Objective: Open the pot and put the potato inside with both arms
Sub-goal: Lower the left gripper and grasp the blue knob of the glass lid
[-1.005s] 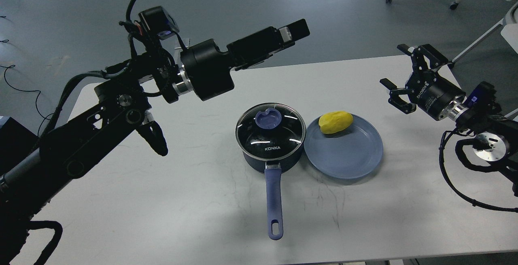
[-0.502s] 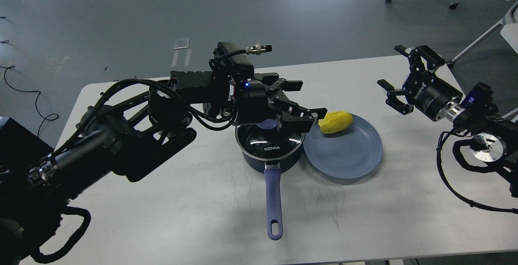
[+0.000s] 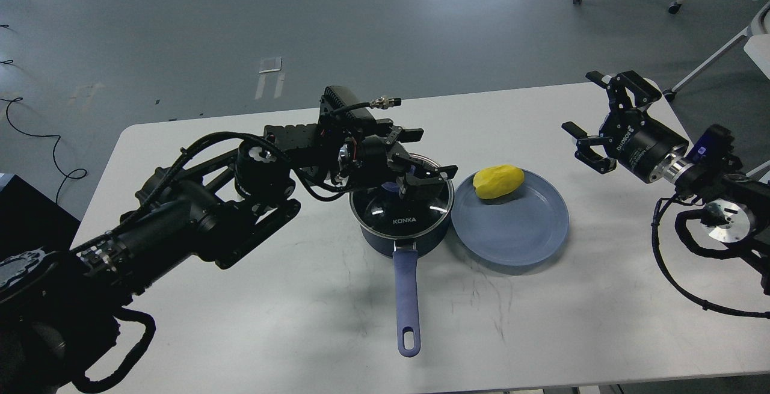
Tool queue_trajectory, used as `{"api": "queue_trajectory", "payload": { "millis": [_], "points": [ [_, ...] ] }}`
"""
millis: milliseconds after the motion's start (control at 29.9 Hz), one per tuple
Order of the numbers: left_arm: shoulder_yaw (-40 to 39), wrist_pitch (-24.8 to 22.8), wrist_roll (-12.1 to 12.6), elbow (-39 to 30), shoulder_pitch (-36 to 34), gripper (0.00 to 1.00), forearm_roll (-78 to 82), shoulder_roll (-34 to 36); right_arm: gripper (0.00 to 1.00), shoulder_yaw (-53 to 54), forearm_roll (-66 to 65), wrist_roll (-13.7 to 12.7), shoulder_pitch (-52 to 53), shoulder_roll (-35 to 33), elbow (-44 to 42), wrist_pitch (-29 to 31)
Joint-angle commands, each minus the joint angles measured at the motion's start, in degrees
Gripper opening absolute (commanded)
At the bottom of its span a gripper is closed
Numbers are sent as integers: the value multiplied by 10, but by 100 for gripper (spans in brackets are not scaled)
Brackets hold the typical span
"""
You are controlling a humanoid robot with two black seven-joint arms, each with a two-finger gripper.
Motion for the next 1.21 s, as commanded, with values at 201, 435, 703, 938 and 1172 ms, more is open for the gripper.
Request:
{"api": "queue_trajectory", "payload": {
  "millis": [201,435,703,938,1172],
  "points": [
    [0,20,0,5,11,98,-4,12,100,-2,0,0,0,0,1,0],
    [0,33,0,5,25,98,-4,18,100,-3,0,0,0,-1,1,0],
    [-2,39,0,5,43,98,-4,25,100,-3,0,0,0,-1,1,0],
    [-4,52,-1,3,52,95,-4,25,100,-3,0,0,-4,-2,1,-1],
    [-5,55,0,1,52,71,-2,24,100,-3,-1,0,-13,-2,2,-1]
  ]
}}
